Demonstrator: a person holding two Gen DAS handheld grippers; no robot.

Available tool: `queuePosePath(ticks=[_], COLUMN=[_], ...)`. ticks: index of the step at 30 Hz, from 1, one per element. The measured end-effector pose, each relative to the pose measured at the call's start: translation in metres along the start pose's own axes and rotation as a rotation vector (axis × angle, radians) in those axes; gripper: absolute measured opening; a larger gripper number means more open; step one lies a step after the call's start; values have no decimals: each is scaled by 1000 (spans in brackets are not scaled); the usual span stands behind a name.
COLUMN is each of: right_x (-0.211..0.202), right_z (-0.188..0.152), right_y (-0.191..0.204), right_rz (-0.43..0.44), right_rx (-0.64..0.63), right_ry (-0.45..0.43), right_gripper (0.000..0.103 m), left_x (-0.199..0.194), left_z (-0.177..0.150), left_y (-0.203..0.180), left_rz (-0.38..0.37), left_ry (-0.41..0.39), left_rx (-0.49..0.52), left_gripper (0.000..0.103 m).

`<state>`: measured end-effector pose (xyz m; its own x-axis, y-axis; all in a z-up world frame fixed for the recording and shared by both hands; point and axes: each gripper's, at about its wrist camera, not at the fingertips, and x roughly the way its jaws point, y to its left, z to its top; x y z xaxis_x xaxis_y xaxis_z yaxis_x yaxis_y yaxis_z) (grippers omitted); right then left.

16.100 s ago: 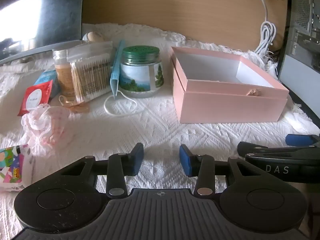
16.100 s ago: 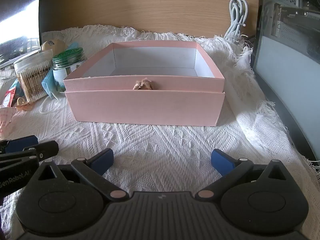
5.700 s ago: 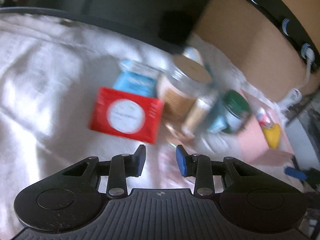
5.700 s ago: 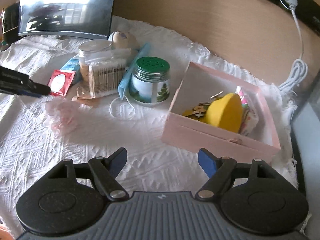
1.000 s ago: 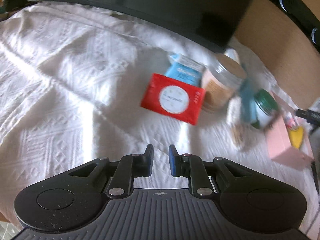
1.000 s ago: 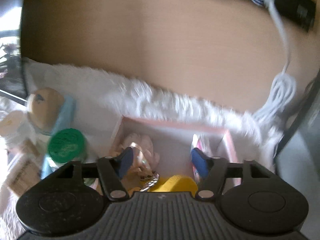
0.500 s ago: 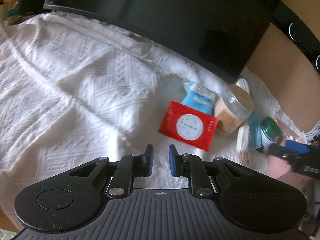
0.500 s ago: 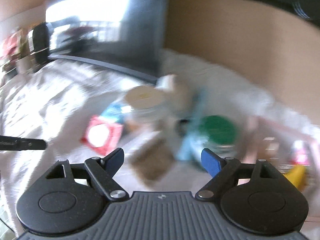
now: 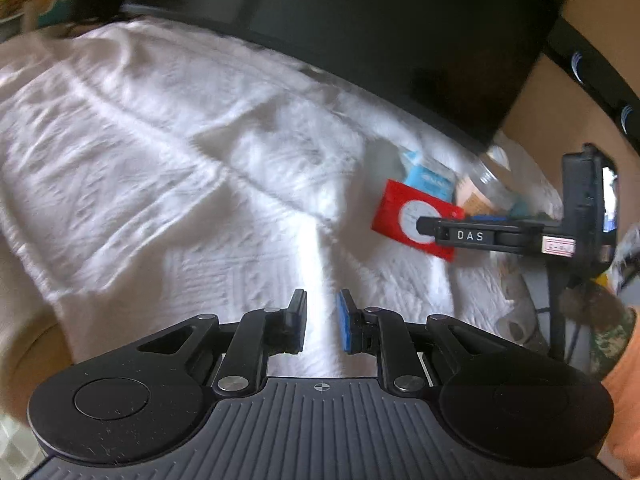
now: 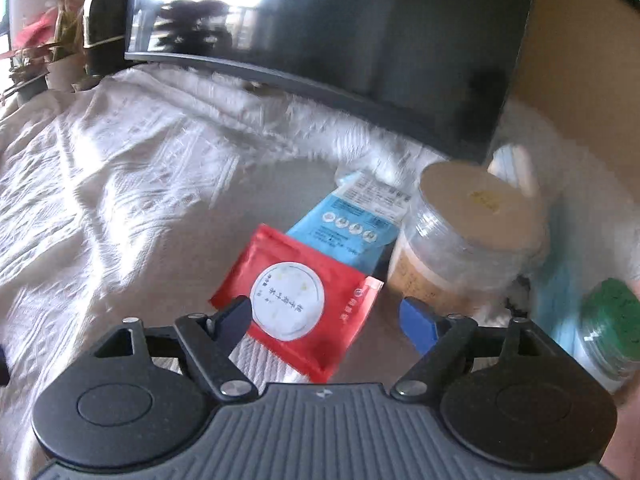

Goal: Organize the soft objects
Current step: 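Grasp the red sachet with the right gripper, then lower the red sachet onto the blanket beside the pink box and release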

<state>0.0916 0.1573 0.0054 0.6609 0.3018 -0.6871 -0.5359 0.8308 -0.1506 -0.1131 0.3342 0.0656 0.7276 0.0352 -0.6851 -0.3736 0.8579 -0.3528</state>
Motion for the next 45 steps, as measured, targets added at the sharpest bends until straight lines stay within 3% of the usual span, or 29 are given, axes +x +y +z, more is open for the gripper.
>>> queuePosePath(ticks=[1, 2, 3, 4, 5, 7, 11, 13, 17, 18, 19, 26, 29, 32, 35, 37, 40, 41, 43, 45], right_x=[7, 13, 16, 15, 13, 0, -17, -17, 9, 16, 17, -62, -101, -129, -141, -150, -162, -165, -169, -168], right_z=[2, 3, 4, 3, 3, 0, -5, -3, 8, 9, 9, -24, -55, -92, -123, -140, -155, -159, -167, -177], right_y=[-1, -4, -7, -11, -14, -15, -3, 8, 25, 25, 23, -9, -42, -75, -104, -119, -133, -137, -146, -155], right_rz=[16, 30, 50, 76, 105, 171, 351, 367, 302, 284, 274, 231, 164, 40, -30, -43, -70, -79, -108, -110], right_rx=[16, 35, 64, 98, 123, 134, 78, 47, 41, 54, 67, 86, 166, 222, 306, 372, 433, 445, 488, 542], right_ry=[18, 33, 45, 58, 59, 29, 44, 45, 77, 98, 113, 35, 34, 45, 111, 126, 113, 101, 90, 113], right_gripper=[82, 75, 65, 44, 38, 31, 31, 31, 29, 24, 7, 4, 4, 4, 5, 5, 4, 4, 5, 5], left_x=[0, 0, 0, 0, -1, -2, 3, 5, 10, 11, 11, 29, 45, 62, 82, 95, 122, 128, 133, 138], left_z=[-2, -4, -5, -6, -6, -4, -1, 0, -2, -3, -3, 4, 15, 23, 25, 23, 24, 26, 26, 23], left_y=[4, 7, 8, 8, 7, 7, 5, 3, 0, -1, -2, -17, -46, -91, -146, -178, -209, -214, -231, -255], left_rz=[4, 8, 13, 14, 8, -8, -19, -30, -38, -39, -41, -105, -186, -282, -353, -357, -238, -232, -276, -300], left_ry=[2, 8, 14, 18, 18, 15, 18, 22, 45, 49, 49, 81, 102, 108, 126, 131, 121, 115, 98, 96], left_rx=[-22, -34, -34, -31, -31, -34, -32, -21, 12, 21, 29, 64, 137, 235, 336, 398, 420, 406, 451, 566], left_gripper=[18, 18, 18, 18, 18, 18, 18, 18, 18, 18, 18, 18, 18, 18, 18, 18, 18, 18, 18, 18])
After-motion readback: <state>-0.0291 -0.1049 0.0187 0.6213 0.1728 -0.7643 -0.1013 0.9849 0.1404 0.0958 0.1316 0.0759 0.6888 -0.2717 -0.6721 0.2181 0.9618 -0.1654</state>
